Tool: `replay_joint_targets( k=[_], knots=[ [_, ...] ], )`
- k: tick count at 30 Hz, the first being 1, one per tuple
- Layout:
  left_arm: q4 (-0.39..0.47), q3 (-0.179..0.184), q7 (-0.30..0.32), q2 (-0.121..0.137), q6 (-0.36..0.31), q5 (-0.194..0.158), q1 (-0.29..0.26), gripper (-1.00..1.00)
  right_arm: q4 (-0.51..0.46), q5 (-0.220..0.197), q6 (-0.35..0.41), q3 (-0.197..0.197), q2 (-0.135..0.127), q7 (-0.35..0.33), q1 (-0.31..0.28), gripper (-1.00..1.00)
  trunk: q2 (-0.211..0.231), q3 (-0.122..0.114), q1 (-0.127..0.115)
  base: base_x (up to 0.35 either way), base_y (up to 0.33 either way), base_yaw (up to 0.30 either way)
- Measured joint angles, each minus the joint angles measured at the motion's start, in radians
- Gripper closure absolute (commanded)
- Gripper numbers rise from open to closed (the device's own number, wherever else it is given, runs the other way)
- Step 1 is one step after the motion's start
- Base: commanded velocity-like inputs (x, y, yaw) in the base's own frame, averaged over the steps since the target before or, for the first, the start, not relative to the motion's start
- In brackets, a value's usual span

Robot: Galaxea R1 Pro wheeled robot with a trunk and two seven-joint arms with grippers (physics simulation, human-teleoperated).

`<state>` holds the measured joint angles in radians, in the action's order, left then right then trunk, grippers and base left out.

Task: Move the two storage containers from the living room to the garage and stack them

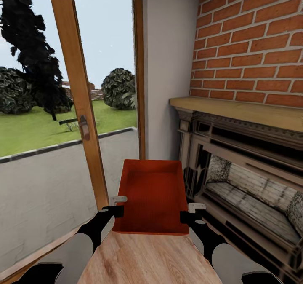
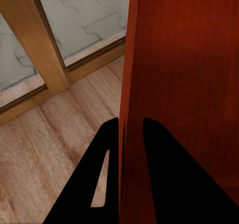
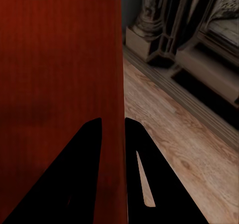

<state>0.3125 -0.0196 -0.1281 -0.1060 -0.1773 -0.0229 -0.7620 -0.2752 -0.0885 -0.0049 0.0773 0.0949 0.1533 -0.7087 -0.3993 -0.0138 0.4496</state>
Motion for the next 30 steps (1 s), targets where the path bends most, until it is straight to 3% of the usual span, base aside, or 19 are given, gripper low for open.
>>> replay_joint_targets(
  k=[11,30],
  knots=[
    [0.002,0.001,-0.001,0.0,-0.003,0.0,0.0,1.0,0.0,-0.001,0.0,0.0,0.0,0.0,0.0,1.0,0.0,-0.017,0.0,0.0,0.0,0.0],
    [0.0,0.001,-0.003,-0.001,-0.001,-0.001,0.0,1.0,0.0,-0.002,0.001,0.001,-0.001,-0.001,0.0,1.0,0.0,-0.018,0.0,0.0,0.0,0.0]
  ],
)
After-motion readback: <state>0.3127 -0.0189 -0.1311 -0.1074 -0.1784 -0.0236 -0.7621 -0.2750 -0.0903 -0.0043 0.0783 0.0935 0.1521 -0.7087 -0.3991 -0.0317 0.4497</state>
